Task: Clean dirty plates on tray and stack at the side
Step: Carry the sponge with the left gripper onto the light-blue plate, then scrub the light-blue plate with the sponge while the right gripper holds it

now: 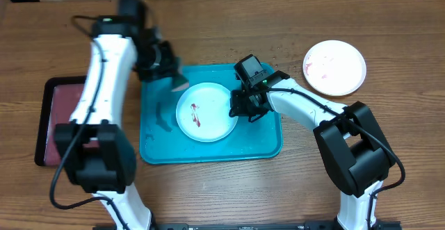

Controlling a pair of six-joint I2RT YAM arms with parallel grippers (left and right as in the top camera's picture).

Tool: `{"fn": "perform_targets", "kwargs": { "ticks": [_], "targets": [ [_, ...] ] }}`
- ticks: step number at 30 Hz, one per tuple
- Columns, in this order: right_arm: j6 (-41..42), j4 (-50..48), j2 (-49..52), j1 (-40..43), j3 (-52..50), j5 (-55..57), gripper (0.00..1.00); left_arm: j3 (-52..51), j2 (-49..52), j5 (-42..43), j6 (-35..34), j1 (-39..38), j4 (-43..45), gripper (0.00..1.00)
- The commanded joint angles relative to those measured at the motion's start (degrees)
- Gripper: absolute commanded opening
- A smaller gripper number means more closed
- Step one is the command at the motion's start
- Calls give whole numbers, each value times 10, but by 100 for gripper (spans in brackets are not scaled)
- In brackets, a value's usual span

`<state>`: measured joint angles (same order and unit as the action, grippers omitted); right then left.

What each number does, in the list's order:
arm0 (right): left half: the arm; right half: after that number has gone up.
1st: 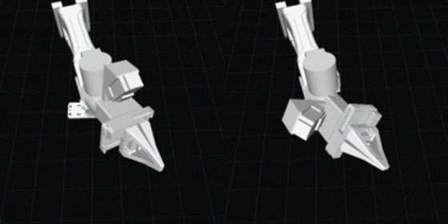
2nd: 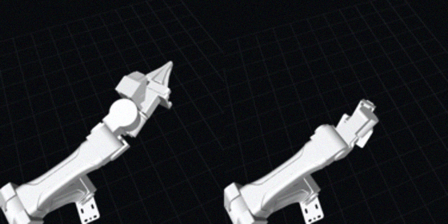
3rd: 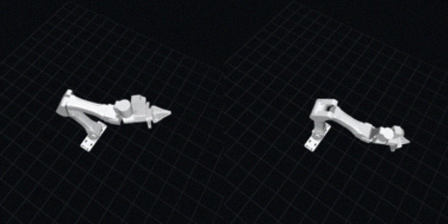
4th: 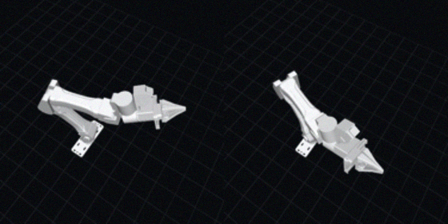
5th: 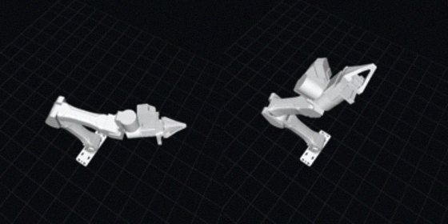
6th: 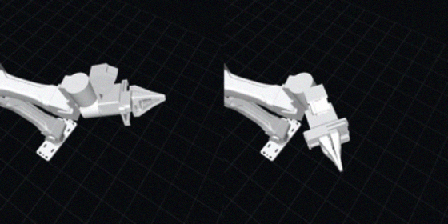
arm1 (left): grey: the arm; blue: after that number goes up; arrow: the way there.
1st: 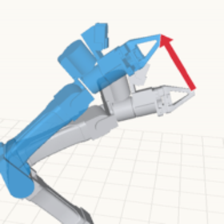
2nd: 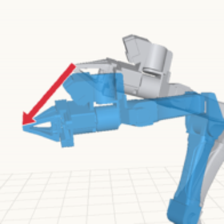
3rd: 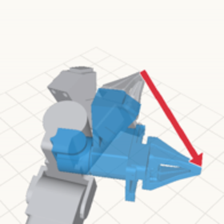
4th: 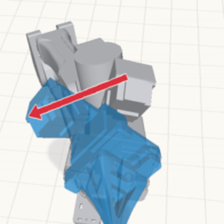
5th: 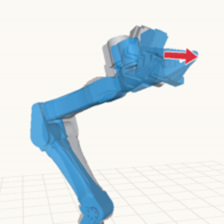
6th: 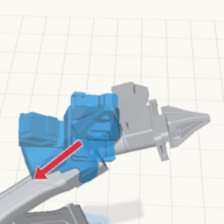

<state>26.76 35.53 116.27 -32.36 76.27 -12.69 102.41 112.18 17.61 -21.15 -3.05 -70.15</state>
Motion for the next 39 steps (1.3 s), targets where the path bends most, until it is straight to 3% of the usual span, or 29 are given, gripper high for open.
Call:
{"fn": "perform_targets", "kwargs": {
  "ticks": [1,13,20,25,31,34,39],
  "targets": [
    [-1,-4,6,-2,-6,15,4,4,24,-3,-29,-42,10,4],
    [-1,-6,6,-2,-6,17,4,4,119,-2,-41,-130,-9,4],
    [-1,-6,6,-1,-6,33,4,-17,147,1,5,-136,-14,4],
    [30,-6,6,5,-6,41,4,-73,147,-6,6,-136,25,5],
    [33,-7,6,7,-6,41,4,-159,147,-4,21,-140,147,4],
    [33,-5,6,7,-6,41,4,-196,147,-48,-4,-140,171,4],
    [33,-4,6,7,-6,41,4,-220,147,-228,-79,-135,130,4]
  ]
}}
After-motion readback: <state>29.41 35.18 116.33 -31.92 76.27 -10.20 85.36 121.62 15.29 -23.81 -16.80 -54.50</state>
